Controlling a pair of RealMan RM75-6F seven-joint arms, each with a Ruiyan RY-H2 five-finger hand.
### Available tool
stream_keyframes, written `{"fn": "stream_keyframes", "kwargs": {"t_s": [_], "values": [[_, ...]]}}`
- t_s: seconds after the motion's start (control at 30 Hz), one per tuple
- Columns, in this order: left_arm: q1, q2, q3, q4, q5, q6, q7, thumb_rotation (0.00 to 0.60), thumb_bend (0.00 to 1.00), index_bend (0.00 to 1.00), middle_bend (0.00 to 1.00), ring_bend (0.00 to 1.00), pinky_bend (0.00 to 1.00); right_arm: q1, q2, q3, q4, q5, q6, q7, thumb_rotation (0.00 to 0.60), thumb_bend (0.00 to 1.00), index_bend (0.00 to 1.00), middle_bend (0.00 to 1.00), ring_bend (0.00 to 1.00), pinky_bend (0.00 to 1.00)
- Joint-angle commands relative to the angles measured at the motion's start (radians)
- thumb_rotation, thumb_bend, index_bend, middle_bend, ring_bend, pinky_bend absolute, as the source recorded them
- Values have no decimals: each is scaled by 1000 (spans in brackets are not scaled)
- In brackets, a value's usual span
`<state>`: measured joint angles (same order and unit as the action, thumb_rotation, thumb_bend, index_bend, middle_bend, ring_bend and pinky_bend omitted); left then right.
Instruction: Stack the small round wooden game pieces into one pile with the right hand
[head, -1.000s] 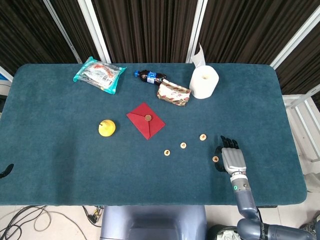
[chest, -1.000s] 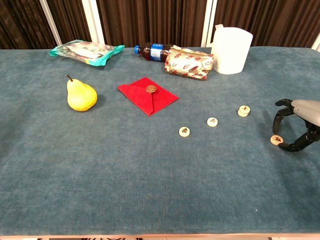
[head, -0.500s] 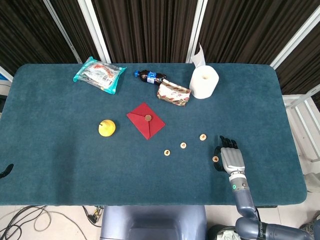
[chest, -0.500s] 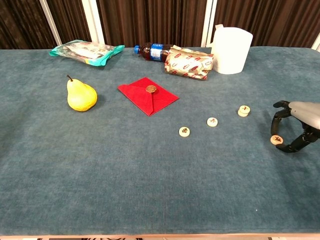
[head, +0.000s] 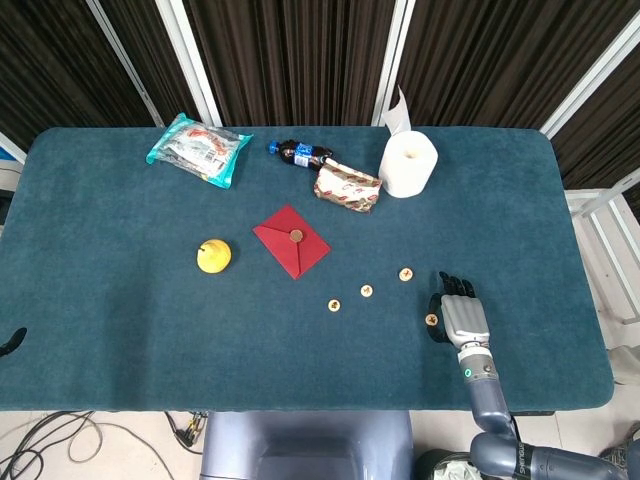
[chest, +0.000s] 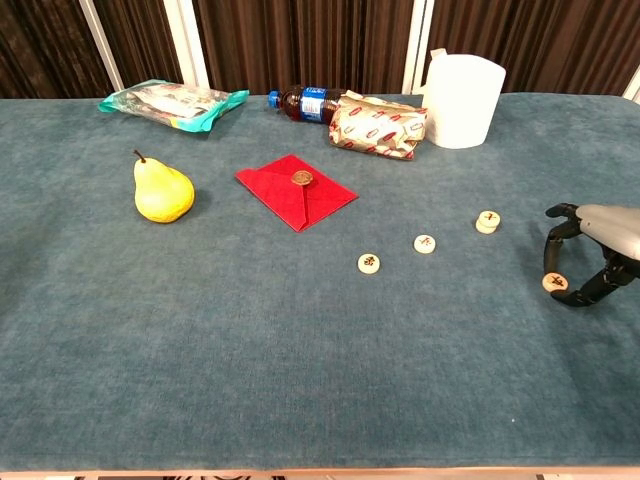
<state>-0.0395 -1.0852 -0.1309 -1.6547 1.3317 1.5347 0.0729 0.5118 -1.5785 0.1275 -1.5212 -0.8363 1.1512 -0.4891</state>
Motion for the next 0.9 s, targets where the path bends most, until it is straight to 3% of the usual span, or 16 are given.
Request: {"fn": "stream_keyframes", "kwargs": {"t_s": [0.03,0.47,0.9], "values": [[0,0,0,0,0,0,0,600,164,109,0,0,0,-1,-2,4,1,-2,2,2,600,392,539,0,0,0],[0,1,0,-2,-1,-2,1,600,164,109,0,0,0,35,35,53,-57,4,-15,-38,600,392,540,0,0,0],[0,0,0,-2,1,1,2,600,164,109,0,0,0,241,24,212,-43,250,-99,-229,600,392,540,0,0,0]]}}
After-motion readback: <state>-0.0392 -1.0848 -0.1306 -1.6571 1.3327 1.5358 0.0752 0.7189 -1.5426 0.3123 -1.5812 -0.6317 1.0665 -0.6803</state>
